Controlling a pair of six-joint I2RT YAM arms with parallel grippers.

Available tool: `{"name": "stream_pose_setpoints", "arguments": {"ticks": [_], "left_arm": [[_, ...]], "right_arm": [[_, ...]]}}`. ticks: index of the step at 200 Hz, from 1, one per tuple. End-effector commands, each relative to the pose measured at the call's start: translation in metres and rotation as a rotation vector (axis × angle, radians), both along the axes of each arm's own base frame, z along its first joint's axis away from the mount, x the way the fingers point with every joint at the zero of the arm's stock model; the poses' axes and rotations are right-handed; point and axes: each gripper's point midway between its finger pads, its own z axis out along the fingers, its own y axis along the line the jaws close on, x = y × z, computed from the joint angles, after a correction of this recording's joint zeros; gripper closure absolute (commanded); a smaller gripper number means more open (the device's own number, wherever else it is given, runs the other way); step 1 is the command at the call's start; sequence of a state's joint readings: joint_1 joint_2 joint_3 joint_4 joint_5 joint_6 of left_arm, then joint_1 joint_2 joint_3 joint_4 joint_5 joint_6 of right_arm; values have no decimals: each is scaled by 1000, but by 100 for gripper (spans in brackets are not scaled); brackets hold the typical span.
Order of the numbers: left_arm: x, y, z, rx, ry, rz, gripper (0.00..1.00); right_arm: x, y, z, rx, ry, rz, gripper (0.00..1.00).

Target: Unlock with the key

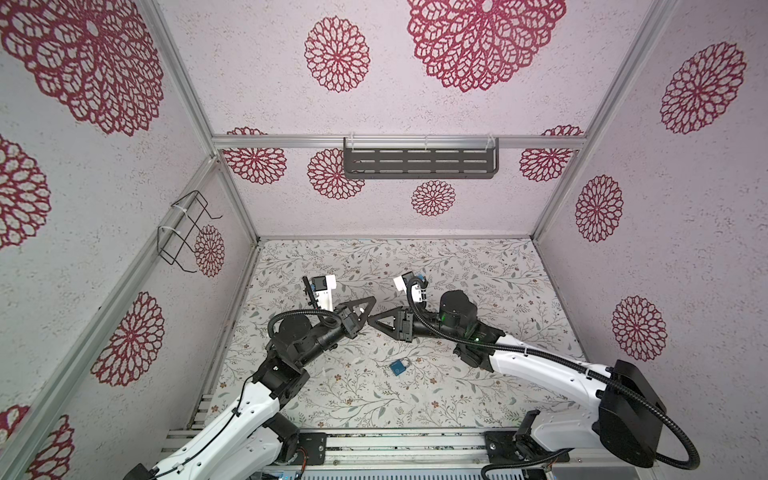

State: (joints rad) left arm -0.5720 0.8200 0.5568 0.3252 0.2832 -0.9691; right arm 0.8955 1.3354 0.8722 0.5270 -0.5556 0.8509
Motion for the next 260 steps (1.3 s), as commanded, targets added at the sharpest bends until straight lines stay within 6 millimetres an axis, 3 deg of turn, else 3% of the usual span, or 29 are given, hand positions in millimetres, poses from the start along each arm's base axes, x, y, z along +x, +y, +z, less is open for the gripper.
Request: {"name": "stream_pose_setpoints", "arguments": {"ticks": [1,97,168,212,231,260], "left_arm": [[0,1,20,-26,-57,-2,100],[0,-2,20,-34,-64,-15,100],[-1,0,30,-56,-86,-10,100],[-8,1,44,-83,-91,-29,51],[-8,4,43,-62,-79,-15,39],[-6,10,31,-11,-35,24,29]], "right_arm": [[0,-1,13,51,-27,14,73],[8,-2,12,79,-7,12,90],[11,-5,12,84,-7,-6,100],[15,-14,11,78,-12,-39,100],[17,-20,8,61,-17,-59,100],[18,-31,5,35,-25,-91,100]]}}
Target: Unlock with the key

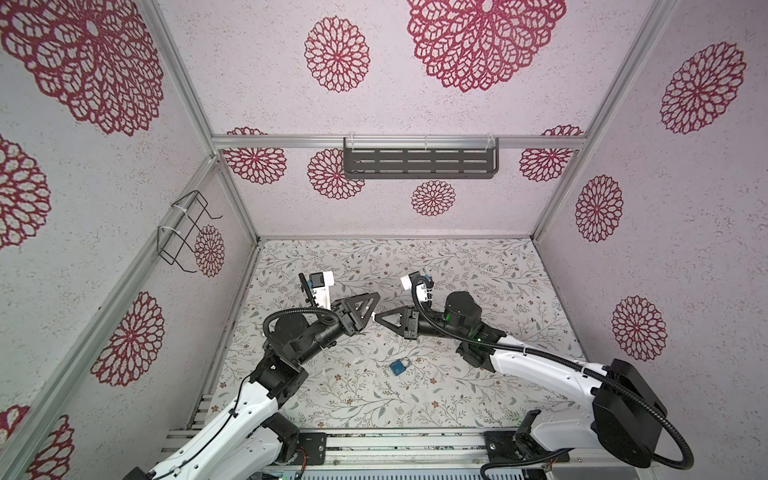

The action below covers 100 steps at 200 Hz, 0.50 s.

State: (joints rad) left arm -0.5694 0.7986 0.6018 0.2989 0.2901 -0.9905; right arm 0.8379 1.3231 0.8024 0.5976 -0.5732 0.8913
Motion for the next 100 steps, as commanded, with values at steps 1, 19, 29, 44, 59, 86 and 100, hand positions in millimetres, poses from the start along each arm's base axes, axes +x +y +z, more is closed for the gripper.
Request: {"name": "stream_pose_setpoints", "arguments": {"ticks": [1,19,29,44,59,86,100], "left_arm": [[-2,8,8,25,-15,32,28],[-1,10,-4,68,28,46,25],[-1,11,-12,96,58,53,23],[-1,11,-23,136,102,55,22],[-2,10,-36,177,145,51,20],[-7,4,-65,271,223,46,20],[-11,-1,-81,318,262,33,19]], "right_arm": [[4,-15,17,17,-58,-50,100],[5,-24,13,-1,-53,-72,100],[5,-28,10,-16,-53,-82,100],[7,-37,3,-48,-47,-105,100],[8,-47,-5,-77,-38,-131,100],[10,-68,-22,-133,-9,-185,100],[12,-80,-35,-175,14,-224,100]]}}
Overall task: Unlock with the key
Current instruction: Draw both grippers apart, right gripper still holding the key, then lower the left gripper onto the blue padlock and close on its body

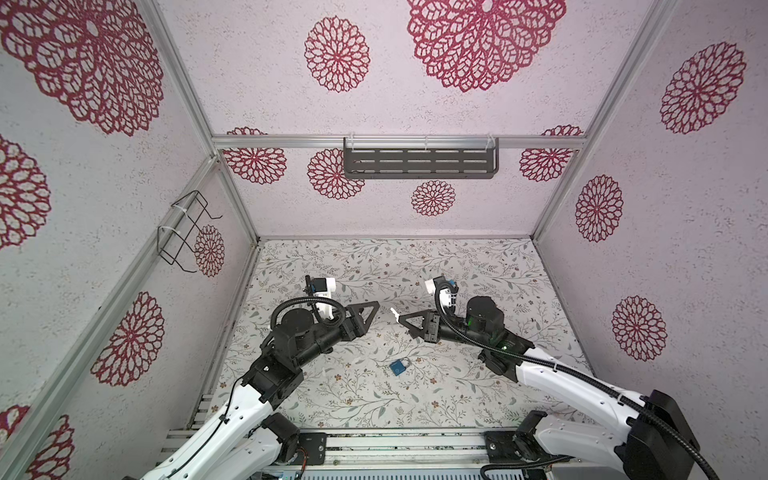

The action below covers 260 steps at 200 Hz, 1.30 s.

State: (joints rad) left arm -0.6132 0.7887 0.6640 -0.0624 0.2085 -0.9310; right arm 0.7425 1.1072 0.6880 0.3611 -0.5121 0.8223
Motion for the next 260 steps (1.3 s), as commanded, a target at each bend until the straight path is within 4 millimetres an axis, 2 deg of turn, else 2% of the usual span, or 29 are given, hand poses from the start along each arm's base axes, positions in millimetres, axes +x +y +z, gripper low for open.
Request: {"name": "stream_pose_setpoints", "arguments": {"ticks": [1,47,67,136,180,260], "left_arm": [[-7,-3,-29,115,75,-7,19],[-25,-24,-81,242,199,-68,19],[-30,-32,-100,285,229,-80,19],[-29,-52,-156,439,348,-66,15],[-23,-67,-182,485,398,-51,14],[-11,-94,-216,586,446,-56,14]], "right_arm": [[5,-22,-11,-64,-6,-75,100],[8,-57,-45,-139,66,-180,100],[8,-65,-56,-136,104,-205,100],[14,-91,-93,-210,208,-306,100],[18,-101,-105,-216,247,-347,100],[20,-107,-109,-192,254,-359,100]]}}
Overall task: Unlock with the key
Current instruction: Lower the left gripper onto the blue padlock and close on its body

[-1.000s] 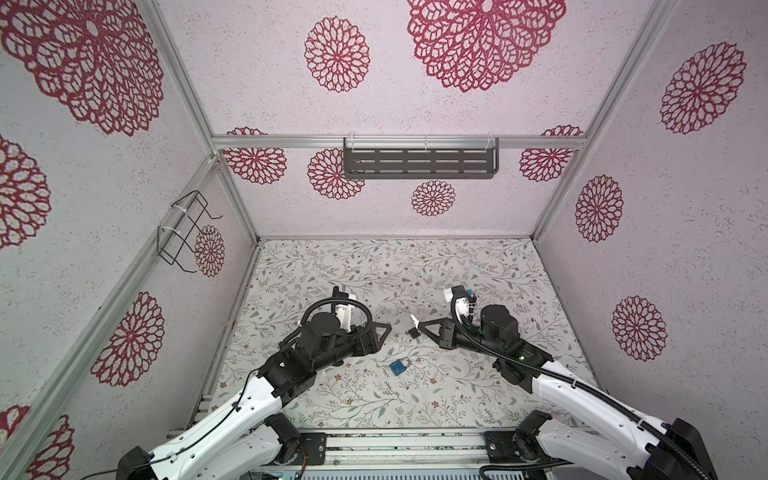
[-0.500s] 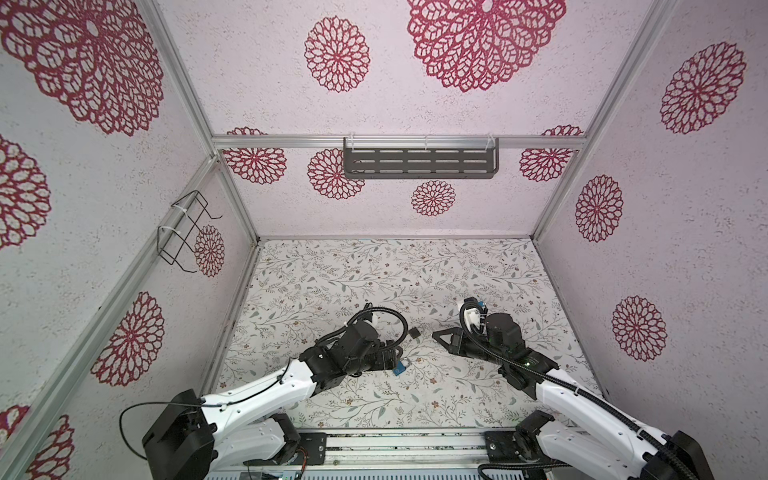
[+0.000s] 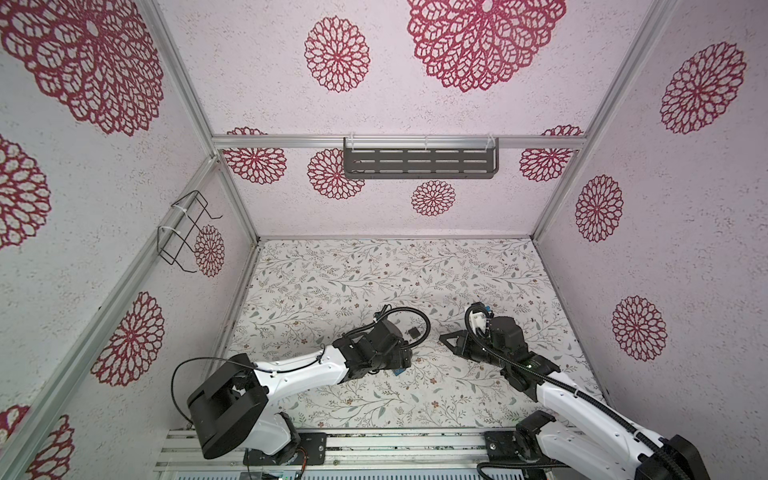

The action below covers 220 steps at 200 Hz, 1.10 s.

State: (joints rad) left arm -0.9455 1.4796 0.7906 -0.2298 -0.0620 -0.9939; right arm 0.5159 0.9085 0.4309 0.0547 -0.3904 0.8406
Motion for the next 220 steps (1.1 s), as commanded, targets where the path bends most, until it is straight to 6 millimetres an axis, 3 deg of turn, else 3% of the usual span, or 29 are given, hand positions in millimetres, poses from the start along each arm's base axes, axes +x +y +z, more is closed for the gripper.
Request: {"name": "stream_pose_setpoints", "arguments": {"ticks": [1,49,93,184,220], "left_arm": [[6,-14,-3,7,-5,-14,14],[4,-30,-25,70,48,-44,14],[-2,-27,-42,166,87,-24,13],[-18,-28,-47,305,108,2,12],[-25,-19,-54,372,130,46,12]], "right_arm": [[5,-1,14,40,-42,-16,100],[6,-6,13,49,-44,-32,100],[6,-9,11,62,-39,-36,100],[7,-12,10,82,-38,-44,100],[7,-15,9,81,-35,-49,100]]}}
